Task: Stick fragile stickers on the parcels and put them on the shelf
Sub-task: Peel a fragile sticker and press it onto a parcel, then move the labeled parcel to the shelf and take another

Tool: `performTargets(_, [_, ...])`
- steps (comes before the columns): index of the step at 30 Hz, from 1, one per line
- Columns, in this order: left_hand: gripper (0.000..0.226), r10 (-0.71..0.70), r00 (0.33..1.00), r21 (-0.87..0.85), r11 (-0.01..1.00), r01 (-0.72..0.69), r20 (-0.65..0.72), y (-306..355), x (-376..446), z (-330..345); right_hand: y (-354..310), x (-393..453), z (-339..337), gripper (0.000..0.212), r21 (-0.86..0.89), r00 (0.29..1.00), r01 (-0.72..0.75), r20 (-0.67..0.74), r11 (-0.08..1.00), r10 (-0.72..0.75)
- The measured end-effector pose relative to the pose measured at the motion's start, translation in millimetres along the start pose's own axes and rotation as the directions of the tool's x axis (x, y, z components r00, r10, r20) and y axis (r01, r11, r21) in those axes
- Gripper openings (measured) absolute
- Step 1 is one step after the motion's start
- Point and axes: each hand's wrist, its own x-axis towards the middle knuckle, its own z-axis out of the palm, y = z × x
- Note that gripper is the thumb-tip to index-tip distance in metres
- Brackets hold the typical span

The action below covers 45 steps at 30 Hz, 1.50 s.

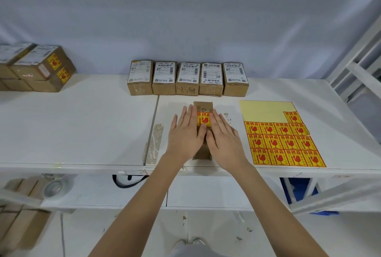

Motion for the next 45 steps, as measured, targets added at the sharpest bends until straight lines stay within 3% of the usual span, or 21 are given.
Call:
performTargets(3, [0.066,-0.095,0.992,-0.165,0.98,0.107,0.077,0,0,-2,0,-1,1,0.061,0.125,0.994,-0.109,0.045,0.986,0.104])
performTargets(6, [0.056,-0.092,0.984,-0.343,0.929,0.14,0.153,-2,1,-2,1,-4,-2,0.053,0.194,0.99,-0.136,0.064,0.972,0.125])
performTargets(10, [0.048,-0.112,0.969,-0.591,0.775,0.224,0.221,5,-6,-5,-1,-6,-8,0.034,0.363,0.99,-0.132,0.097,0.922,0.104])
performTargets(15, [0.05,-0.1,0.971,-0.764,0.602,0.234,0.219,3,-7,-16,1,1,-9,0.033,0.516,0.991,-0.123,0.115,0.848,0.074])
performTargets(19, [0.061,-0.201,0.953,-0.742,0.598,0.303,0.227,-4,-4,-28,0,7,-11,0.035,0.615,0.993,-0.102,0.11,0.782,0.043])
performTargets(24, [0.095,-0.294,0.87,-0.635,0.597,0.49,0.395,-20,5,-42,-2,22,-14,0.031,0.531,0.983,-0.112,0.181,0.84,0.017])
performTargets(26, [0.083,-0.306,0.861,-0.595,0.627,0.503,0.406,-24,8,-51,-3,30,-16,0.031,0.479,0.979,-0.098,0.205,0.872,-0.002])
performTargets(29, [0.052,-0.302,0.874,-0.6,0.638,0.483,0.382,-29,14,-63,-10,46,-19,0.029,0.402,0.975,-0.069,0.22,0.913,-0.024])
performTargets(34, [0.047,-0.354,0.888,-0.581,0.672,0.459,0.292,-48,25,-74,-31,80,-13,0.028,0.265,0.964,-0.027,0.262,0.964,-0.045])
performTargets(35, [0.05,-0.388,0.881,-0.58,0.665,0.47,0.269,-53,26,-76,-38,87,-11,0.028,0.247,0.961,-0.018,0.27,0.969,-0.051])
performTargets(39, [0.103,-0.587,0.791,-0.573,0.593,0.565,0.172,-80,33,-81,-71,114,-2,0.026,0.156,0.956,0.061,0.275,0.986,-0.103])
performTargets(45, [0.102,-0.724,0.689,-0.495,0.588,0.64,0.031,-116,29,-106,-112,154,13,0.024,0.037,0.969,0.134,0.202,0.99,-0.138])
